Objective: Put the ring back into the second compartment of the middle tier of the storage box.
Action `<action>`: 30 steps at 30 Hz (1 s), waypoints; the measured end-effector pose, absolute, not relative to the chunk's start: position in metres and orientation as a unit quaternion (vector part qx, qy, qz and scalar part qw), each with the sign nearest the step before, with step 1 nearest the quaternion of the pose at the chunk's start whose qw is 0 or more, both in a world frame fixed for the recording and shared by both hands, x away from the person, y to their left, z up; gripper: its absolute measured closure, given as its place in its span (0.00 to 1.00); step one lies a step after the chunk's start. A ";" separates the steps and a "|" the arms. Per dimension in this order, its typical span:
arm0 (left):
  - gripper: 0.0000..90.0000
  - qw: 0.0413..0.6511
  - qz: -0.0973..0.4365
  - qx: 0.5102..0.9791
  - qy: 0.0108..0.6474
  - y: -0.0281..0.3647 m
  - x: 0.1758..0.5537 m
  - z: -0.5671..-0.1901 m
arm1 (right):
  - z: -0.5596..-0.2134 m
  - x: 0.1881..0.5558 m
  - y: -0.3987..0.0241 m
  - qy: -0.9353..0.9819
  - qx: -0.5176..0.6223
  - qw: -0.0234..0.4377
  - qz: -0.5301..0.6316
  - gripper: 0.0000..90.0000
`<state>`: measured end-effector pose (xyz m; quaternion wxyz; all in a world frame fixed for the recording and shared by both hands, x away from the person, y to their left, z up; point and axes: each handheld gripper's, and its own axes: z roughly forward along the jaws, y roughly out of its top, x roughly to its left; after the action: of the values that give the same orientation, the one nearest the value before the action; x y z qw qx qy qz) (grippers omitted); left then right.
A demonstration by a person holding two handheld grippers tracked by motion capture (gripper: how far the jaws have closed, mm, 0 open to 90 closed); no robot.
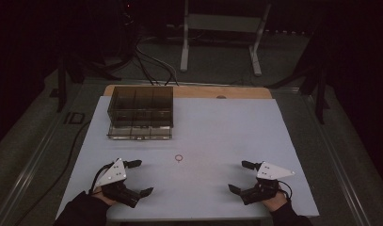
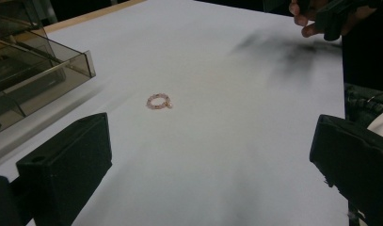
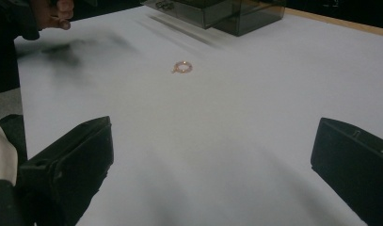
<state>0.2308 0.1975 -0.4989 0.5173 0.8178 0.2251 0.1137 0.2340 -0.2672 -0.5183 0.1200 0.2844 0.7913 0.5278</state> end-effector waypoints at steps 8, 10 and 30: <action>0.01 0.523 0.113 0.814 0.225 0.193 0.233 -0.491 | -0.518 0.233 -0.267 0.789 0.284 0.126 0.530 0.00; 0.01 0.524 0.116 0.814 0.223 0.192 0.234 -0.489 | -0.517 0.233 -0.267 0.789 0.284 0.125 0.531 0.00; 0.01 0.537 0.115 0.801 0.238 0.182 0.246 -0.473 | -0.517 0.233 -0.268 0.787 0.286 0.126 0.531 0.00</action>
<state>0.2457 0.1823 -0.4727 0.5366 0.8012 0.2384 0.1152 0.2326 -0.2677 -0.5173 0.1259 0.2861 0.7874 0.5313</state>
